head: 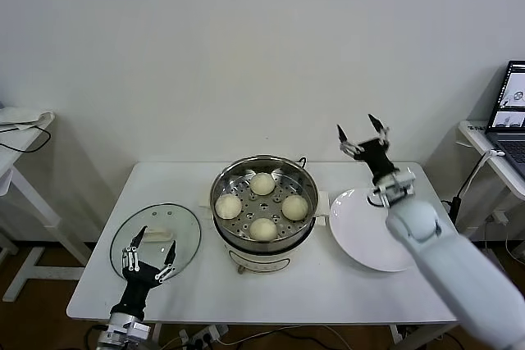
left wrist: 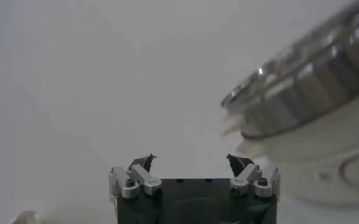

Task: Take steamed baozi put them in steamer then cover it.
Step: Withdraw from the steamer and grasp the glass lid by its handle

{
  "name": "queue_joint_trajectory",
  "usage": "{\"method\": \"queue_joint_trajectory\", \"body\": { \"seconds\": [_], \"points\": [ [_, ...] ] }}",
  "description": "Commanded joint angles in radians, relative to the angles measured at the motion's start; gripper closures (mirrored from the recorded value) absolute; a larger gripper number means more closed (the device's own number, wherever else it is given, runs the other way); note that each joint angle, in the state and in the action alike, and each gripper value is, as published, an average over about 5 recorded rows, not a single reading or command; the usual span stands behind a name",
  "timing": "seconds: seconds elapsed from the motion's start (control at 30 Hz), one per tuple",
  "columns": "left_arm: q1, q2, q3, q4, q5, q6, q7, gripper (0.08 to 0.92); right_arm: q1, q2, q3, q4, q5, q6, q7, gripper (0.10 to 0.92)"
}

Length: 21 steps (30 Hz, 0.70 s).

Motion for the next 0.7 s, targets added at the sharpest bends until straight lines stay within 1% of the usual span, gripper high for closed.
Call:
{"method": "queue_joint_trajectory", "body": {
  "seconds": [0.03, 0.17, 0.37, 0.7],
  "points": [
    [-0.16, -0.001, -0.031, 0.293, 0.648, 0.019, -0.084, 0.177, -0.474, 0.175, 0.376, 0.116, -0.059, 0.058, 0.074, 0.203],
    [-0.201, -0.006, -0.04, 0.32, 0.722, 0.043, -0.114, 0.177, -0.514, 0.198, 0.387, 0.133, -0.077, 0.061, 0.066, 0.203],
    [-0.236, -0.018, -0.041, 0.354, 0.788, 0.079, -0.134, 0.177, -0.537, 0.222, 0.392, 0.139, -0.095, 0.065, 0.058, 0.203],
    [-0.278, -0.024, -0.028, 0.392, 0.777, 0.118, -0.117, 0.177, -0.543, 0.238, 0.389, 0.131, -0.096, 0.064, 0.049, 0.203]
  ]
}}
